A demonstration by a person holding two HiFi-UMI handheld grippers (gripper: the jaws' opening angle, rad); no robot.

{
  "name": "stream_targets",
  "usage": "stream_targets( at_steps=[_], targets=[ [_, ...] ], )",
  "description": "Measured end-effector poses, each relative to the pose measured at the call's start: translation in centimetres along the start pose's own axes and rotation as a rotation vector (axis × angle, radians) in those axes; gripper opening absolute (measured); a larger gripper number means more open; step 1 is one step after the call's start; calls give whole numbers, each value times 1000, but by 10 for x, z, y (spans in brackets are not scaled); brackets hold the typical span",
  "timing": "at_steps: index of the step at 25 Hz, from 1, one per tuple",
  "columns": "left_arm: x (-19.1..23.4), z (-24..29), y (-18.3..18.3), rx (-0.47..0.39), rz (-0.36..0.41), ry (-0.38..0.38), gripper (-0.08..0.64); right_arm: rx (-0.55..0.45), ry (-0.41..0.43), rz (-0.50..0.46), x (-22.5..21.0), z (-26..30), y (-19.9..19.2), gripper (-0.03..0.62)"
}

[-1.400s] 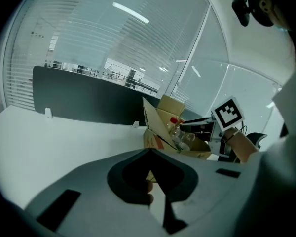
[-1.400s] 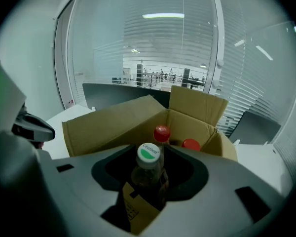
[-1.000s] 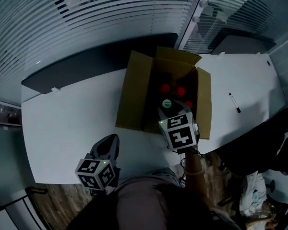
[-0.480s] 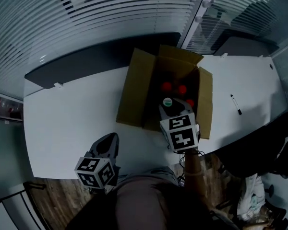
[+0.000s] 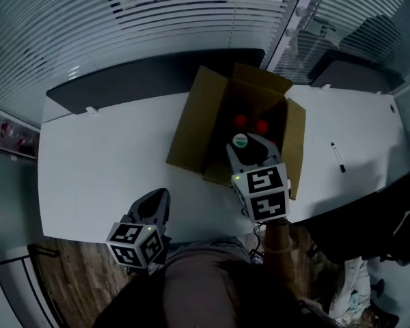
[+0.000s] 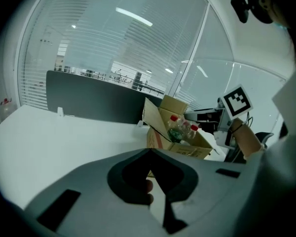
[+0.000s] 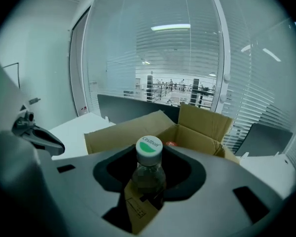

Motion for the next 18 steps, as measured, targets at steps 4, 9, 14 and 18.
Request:
stream_targets(
  at_steps=[4, 9, 14, 18],
  targets=[
    [-9, -8, -9, -25, -15, 31, 9, -57, 24, -36, -1, -12, 7, 173],
    [-17, -17, -18, -58, -43, 73, 9, -144, 47, -67, -6, -27, 16, 173],
    [-24, -26, -22, -96, -69, 113, 9, -210, 59, -105, -9, -42, 24, 173],
    [-27, -27, -26, -107, -70, 129, 9, -241, 66, -124, -9, -53, 29, 173]
  ],
)
Point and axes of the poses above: the fingertips, and each gripper's own axes: z forward along the fingers, x to its left, y out of its top, the point moved 10 cm from there along -z, backward along the fingers, and after that the axes turned 1 degree about -y, right-handed, at the moved point
